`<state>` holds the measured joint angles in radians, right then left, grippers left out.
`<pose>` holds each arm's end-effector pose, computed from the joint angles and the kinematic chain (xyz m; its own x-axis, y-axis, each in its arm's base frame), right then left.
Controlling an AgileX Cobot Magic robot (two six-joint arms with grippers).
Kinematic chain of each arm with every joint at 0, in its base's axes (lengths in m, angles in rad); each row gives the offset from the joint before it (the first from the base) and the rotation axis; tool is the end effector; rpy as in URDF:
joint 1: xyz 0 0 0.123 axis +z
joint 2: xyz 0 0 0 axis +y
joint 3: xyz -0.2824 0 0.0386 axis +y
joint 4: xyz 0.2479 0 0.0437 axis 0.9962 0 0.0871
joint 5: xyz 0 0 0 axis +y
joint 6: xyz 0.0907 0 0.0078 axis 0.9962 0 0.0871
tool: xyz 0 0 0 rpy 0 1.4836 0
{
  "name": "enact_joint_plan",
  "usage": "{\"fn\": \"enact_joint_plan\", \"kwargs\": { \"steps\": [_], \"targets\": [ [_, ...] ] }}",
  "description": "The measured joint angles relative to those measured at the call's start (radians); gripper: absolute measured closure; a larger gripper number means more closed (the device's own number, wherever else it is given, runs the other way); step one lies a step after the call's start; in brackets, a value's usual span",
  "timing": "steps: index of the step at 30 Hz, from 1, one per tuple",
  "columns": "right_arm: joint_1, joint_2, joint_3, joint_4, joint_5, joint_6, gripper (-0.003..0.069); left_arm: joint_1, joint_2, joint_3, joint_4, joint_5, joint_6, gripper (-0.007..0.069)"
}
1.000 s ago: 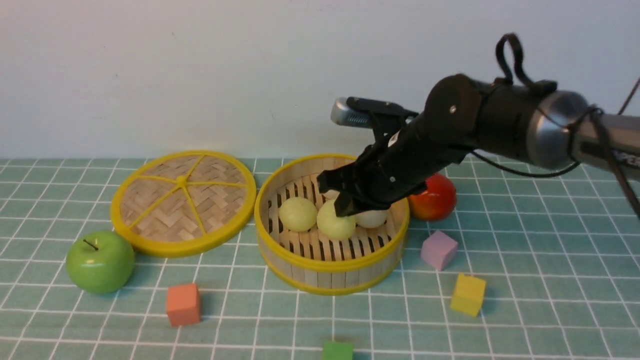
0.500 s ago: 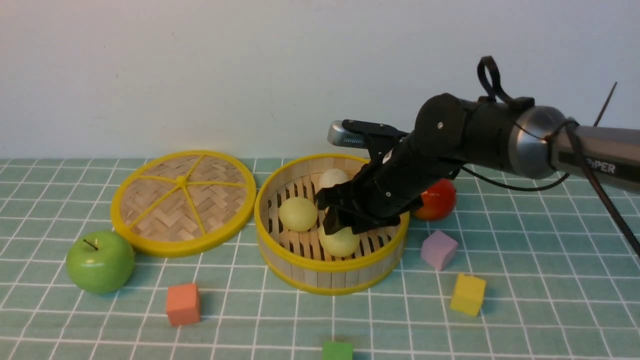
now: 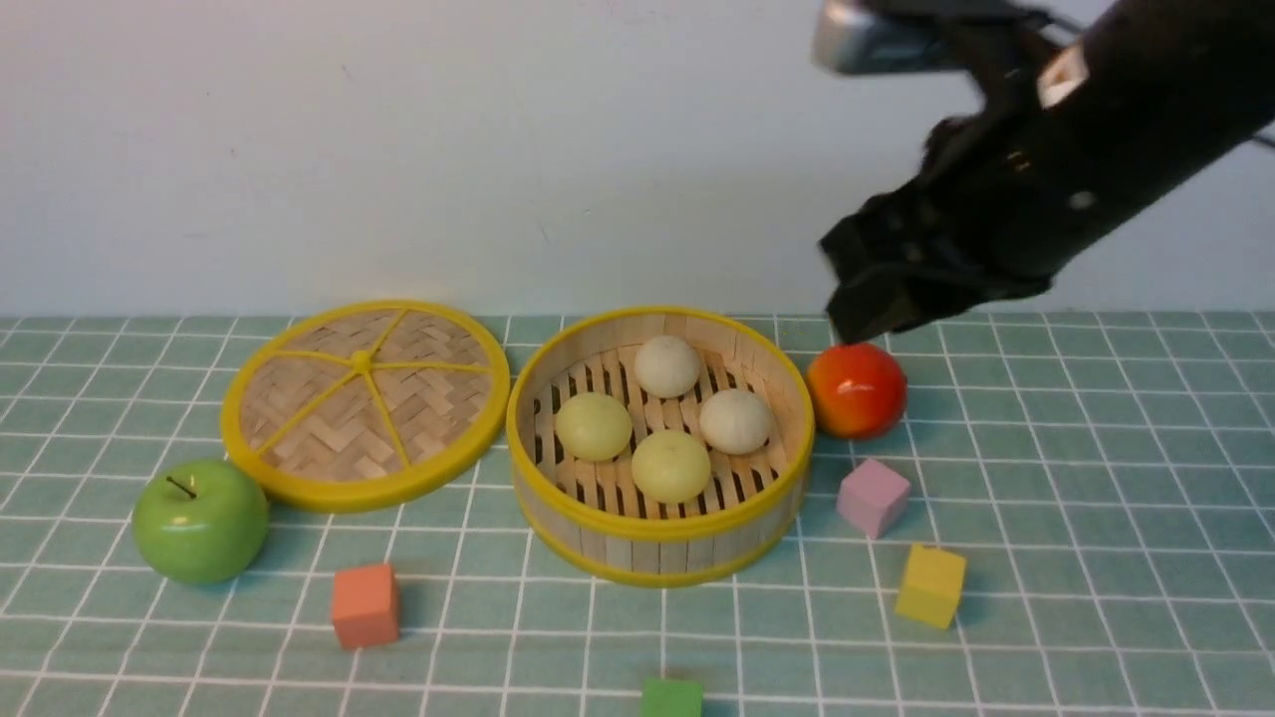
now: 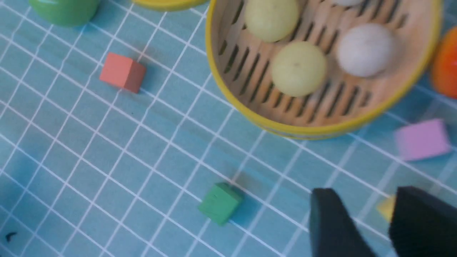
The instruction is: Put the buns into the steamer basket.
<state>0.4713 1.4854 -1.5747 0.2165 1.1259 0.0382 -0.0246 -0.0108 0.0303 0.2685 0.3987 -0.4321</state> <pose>0.2681 0.1565 0.4011 -0.7856 -0.2548 -0.5638 -0.4474 0.8634 0.2332 0.0521 0.0081 0.1690 -0.2940 -0.1746 -0.9397 -0.1292 0.9814 -0.1419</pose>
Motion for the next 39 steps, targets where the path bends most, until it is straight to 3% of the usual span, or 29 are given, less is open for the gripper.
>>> {"fn": "enact_joint_plan", "kwargs": {
  "steps": [2,5,14,28,34,39],
  "targets": [
    [0.0,-0.122,0.041,-0.065,0.01,0.035,0.0566,0.0,0.0,0.0,0.0,0.0,0.0,0.0554],
    [0.0,-0.275,0.162,-0.128,0.0,0.059,0.0669,0.0,0.0,0.0,0.0,0.0,0.0,0.0554],
    [0.0,-0.554,0.516,-0.143,-0.142,0.061,0.0672,0.0,0.0,0.0,0.0,0.0,0.0,0.0554],
    [-0.004,-0.67,0.625,-0.184,0.034,0.046,0.0665,0.0,0.0,0.0,0.0,0.0,0.0,0.0554],
    [-0.147,-0.827,0.721,-0.239,-0.132,0.02,0.0661,0.0,0.0,0.0,0.0,0.0,0.0,0.0554],
    [-0.311,-1.053,0.941,-0.258,-0.366,0.016,0.0659,0.0,0.0,0.0,0.0,0.0,0.0,0.0554]
  ]
}}
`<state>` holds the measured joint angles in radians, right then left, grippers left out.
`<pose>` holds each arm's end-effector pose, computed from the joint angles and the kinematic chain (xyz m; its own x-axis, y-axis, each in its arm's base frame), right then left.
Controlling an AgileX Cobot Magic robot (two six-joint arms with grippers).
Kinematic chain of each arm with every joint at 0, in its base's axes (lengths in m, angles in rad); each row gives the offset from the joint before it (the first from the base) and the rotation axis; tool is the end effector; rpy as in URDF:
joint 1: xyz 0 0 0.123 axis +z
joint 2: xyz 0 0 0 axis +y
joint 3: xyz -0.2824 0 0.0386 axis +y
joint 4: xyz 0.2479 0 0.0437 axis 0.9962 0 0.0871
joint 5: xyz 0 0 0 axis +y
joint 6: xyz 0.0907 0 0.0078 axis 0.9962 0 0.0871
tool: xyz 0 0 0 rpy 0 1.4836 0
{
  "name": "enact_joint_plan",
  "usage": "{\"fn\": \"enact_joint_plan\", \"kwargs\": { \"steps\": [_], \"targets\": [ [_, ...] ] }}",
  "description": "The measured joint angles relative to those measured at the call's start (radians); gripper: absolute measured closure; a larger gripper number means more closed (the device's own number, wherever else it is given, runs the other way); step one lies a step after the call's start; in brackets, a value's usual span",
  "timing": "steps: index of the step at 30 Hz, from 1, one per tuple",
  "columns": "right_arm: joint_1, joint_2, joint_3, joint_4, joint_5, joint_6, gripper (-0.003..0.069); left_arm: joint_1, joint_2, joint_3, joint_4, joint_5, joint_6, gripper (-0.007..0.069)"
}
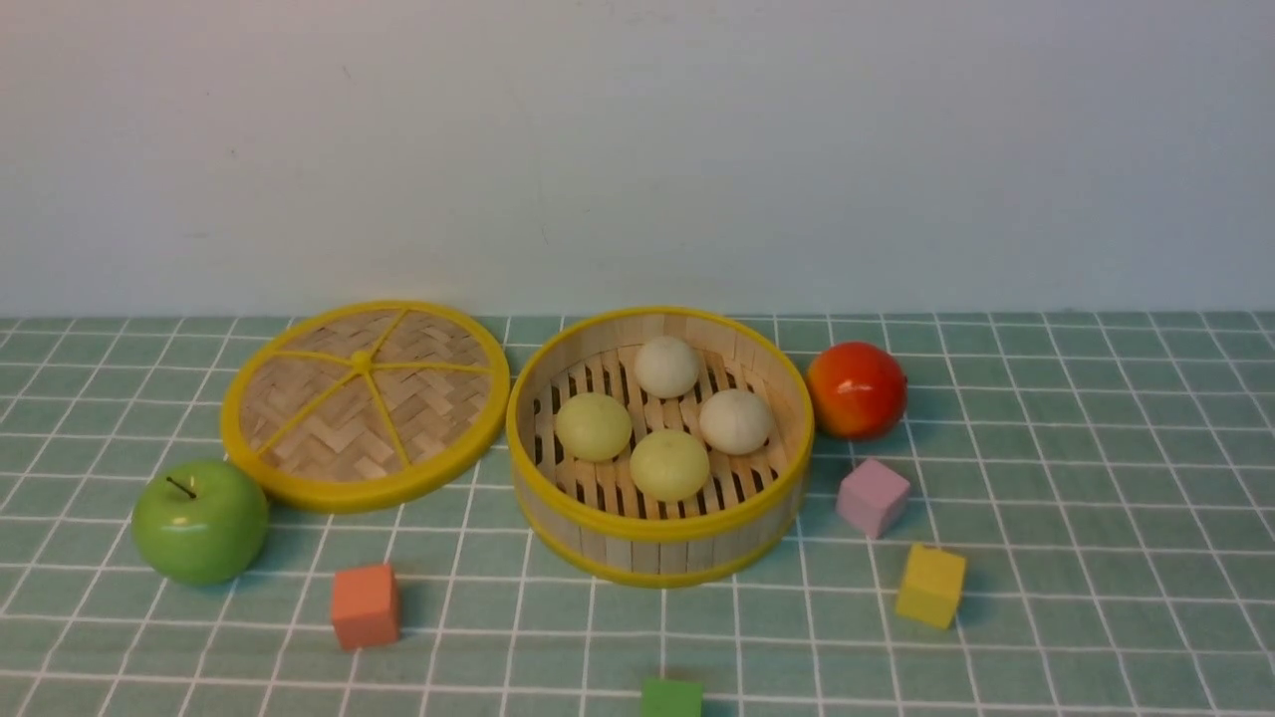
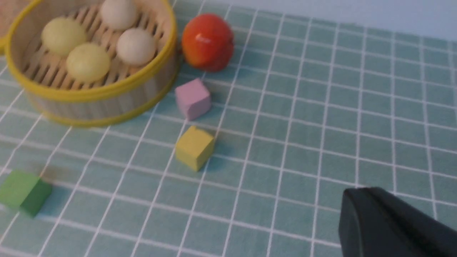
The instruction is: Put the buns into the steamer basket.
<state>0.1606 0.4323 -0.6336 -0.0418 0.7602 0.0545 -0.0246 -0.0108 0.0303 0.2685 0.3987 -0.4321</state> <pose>0.0744 0.0094 0.3273 -0.4513 -0.0486 -0.8910 -0.1236 0.9923 0.0085 0.0521 0.0081 0.1690 -0.2940 -0.1746 -0.9397 -0.1292 0.9814 -0.1419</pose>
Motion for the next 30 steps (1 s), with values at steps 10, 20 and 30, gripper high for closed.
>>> {"fn": "enact_joint_plan", "kwargs": {
  "steps": [10,20,30],
  "targets": [
    [-0.173,-0.36,0.458,-0.013,-0.282,-0.001,0.0655,0.0,0.0,0.0,0.0,0.0,0.0,0.0554],
    [-0.178,-0.444,0.648,-0.013,-0.375,-0.001,0.0646,0.0,0.0,0.0,0.0,-0.002,0.0,0.0547],
    [-0.178,-0.444,0.648,-0.013,-0.375,-0.001,0.0639,0.0,0.0,0.0,0.0,-0.002,0.0,0.0537]
  ]
}}
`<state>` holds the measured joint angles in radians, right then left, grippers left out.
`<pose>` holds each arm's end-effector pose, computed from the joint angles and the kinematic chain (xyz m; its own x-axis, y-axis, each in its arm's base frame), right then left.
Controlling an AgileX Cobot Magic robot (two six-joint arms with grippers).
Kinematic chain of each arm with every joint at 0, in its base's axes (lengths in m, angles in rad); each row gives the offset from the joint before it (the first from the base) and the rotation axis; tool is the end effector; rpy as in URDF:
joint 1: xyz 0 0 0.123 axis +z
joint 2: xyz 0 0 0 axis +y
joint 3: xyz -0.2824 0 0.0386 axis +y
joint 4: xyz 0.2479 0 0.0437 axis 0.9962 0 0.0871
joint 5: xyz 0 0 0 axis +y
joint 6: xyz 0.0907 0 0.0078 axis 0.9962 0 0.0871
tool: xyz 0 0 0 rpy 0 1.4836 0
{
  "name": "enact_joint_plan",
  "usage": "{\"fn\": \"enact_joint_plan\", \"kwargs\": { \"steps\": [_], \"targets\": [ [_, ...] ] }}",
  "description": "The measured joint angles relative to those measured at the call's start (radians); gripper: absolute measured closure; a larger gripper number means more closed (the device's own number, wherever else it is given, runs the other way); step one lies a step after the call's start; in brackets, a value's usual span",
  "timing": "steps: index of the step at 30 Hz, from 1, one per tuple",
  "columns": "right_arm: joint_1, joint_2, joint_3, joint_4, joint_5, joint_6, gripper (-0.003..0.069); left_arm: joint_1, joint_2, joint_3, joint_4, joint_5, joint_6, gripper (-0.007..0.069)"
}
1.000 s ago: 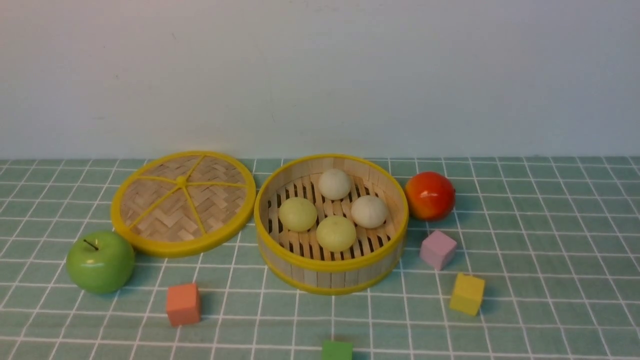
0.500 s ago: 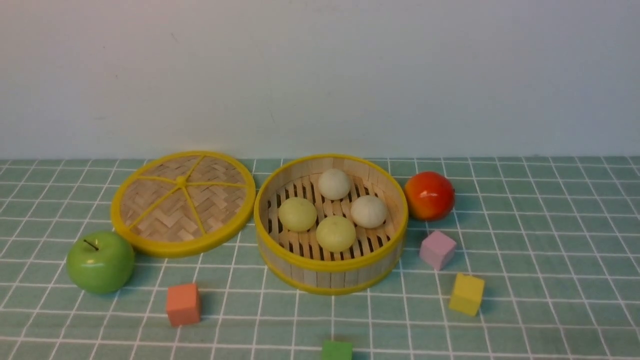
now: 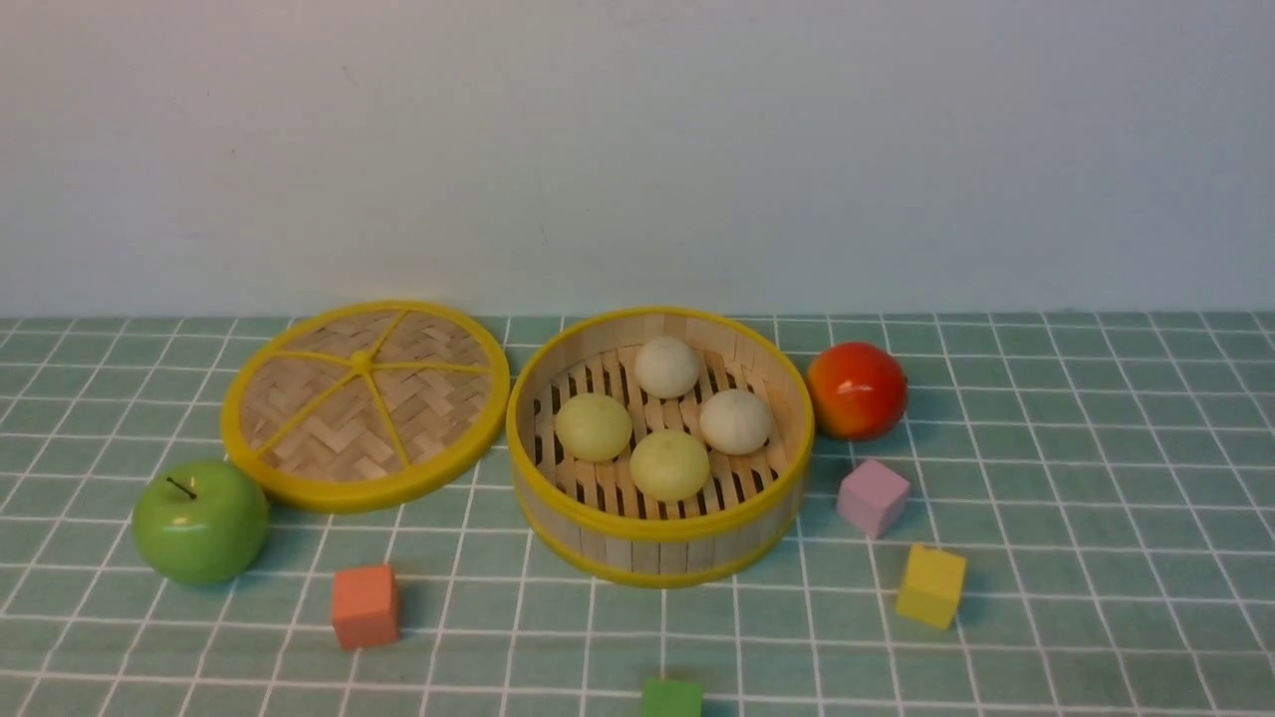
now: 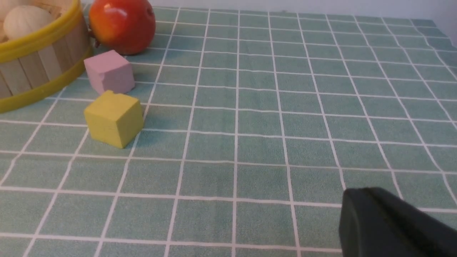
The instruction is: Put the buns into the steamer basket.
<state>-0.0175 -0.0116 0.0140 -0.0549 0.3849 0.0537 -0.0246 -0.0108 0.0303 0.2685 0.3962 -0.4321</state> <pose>0.0521 -0.0028 0.1744 -0.2950 0.0080 -0.9555 0.0380 0.9993 -0.0034 0.0522 0.0081 0.1692 -0.2919 -0.1744 -0.9404 -0.1282 0.9815 -0.1422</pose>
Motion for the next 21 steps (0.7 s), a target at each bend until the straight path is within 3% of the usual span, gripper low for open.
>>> {"fn": "enact_joint_plan", "kwargs": {
  "steps": [21],
  "targets": [
    [0.0,0.0,0.0,0.0,0.0,0.0,0.0631,0.0,0.0,0.0,0.0,0.0,0.0,0.0515]
  ]
}}
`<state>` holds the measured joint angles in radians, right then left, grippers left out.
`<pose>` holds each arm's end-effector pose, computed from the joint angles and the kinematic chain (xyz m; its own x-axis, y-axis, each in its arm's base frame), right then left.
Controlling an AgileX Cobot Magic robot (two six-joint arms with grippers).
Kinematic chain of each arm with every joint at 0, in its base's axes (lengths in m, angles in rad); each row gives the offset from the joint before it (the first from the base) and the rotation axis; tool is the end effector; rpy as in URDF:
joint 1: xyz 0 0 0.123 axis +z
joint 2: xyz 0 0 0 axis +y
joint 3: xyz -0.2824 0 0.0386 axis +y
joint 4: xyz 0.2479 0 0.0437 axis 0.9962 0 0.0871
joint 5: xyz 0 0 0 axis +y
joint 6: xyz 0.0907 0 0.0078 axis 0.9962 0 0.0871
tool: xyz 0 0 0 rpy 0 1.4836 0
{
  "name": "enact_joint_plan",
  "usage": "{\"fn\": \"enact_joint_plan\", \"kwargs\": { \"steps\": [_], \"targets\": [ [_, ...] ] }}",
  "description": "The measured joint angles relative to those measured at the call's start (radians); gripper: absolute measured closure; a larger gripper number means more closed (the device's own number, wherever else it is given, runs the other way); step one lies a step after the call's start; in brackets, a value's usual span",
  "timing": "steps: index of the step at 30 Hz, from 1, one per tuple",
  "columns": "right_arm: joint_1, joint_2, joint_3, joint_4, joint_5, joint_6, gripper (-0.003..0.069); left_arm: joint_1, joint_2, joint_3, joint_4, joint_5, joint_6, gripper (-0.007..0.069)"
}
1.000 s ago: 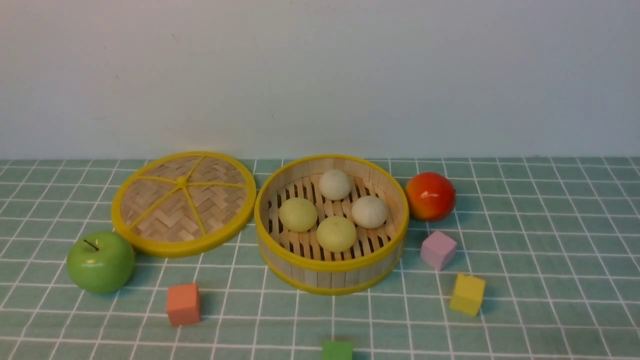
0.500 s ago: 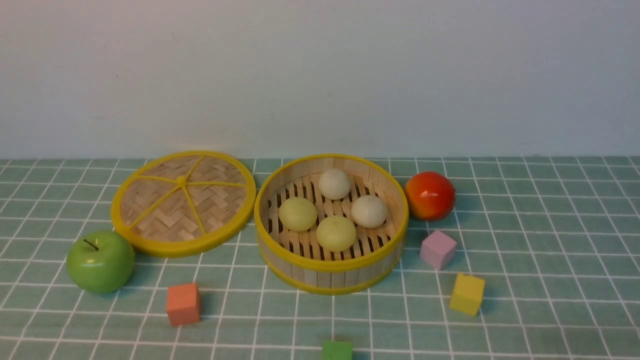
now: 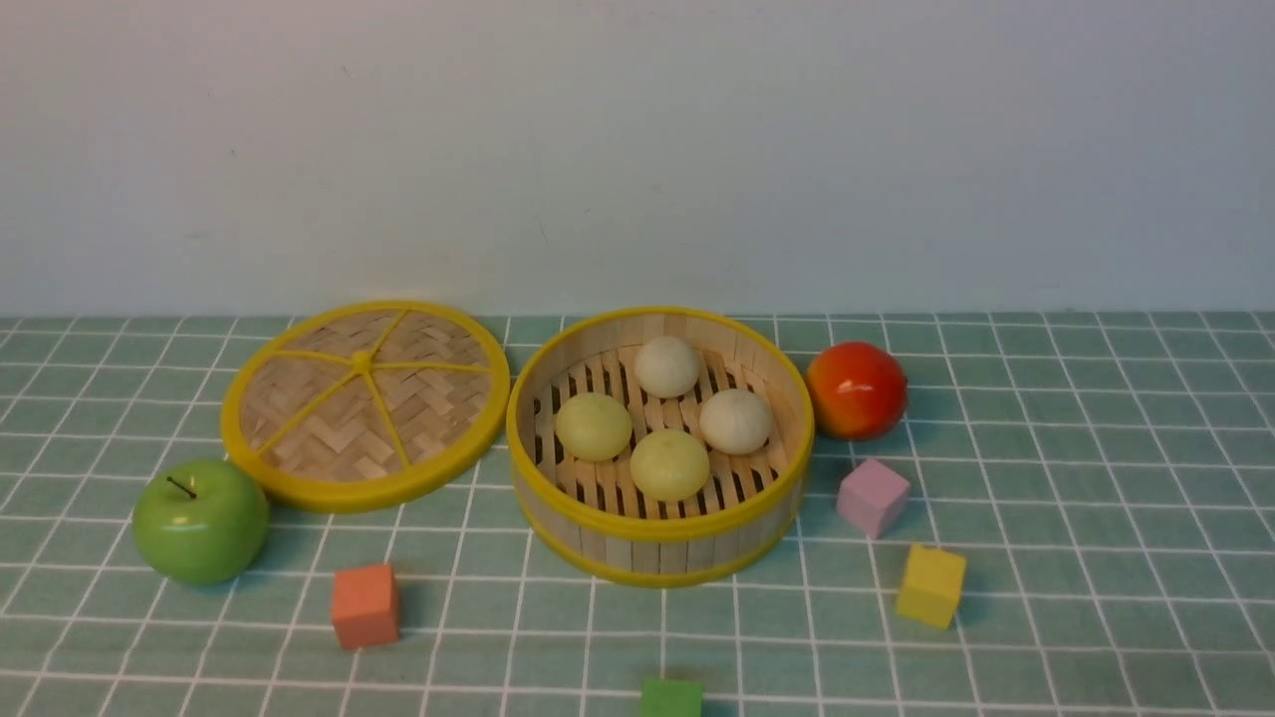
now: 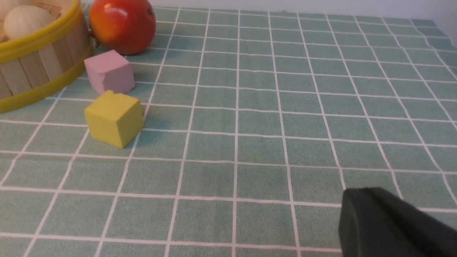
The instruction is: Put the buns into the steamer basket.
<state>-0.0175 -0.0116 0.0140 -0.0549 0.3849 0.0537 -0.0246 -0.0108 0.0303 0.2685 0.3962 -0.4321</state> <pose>0.0521 -0.0028 0.1744 -0.2950 0.0080 -0.9555 0.0380 0.9993 -0.0034 0.0522 0.0081 0.1692 -0.2919 -0.1744 -0.9404 -0.1282 0.9815 -0.1422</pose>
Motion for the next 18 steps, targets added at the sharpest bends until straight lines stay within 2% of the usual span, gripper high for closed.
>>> {"fn": "enact_joint_plan", "kwargs": {
  "steps": [18],
  "targets": [
    [0.0,0.0,0.0,0.0,0.0,0.0,0.0609,0.0,0.0,0.0,0.0,0.0,0.0,0.0507]
  ]
}}
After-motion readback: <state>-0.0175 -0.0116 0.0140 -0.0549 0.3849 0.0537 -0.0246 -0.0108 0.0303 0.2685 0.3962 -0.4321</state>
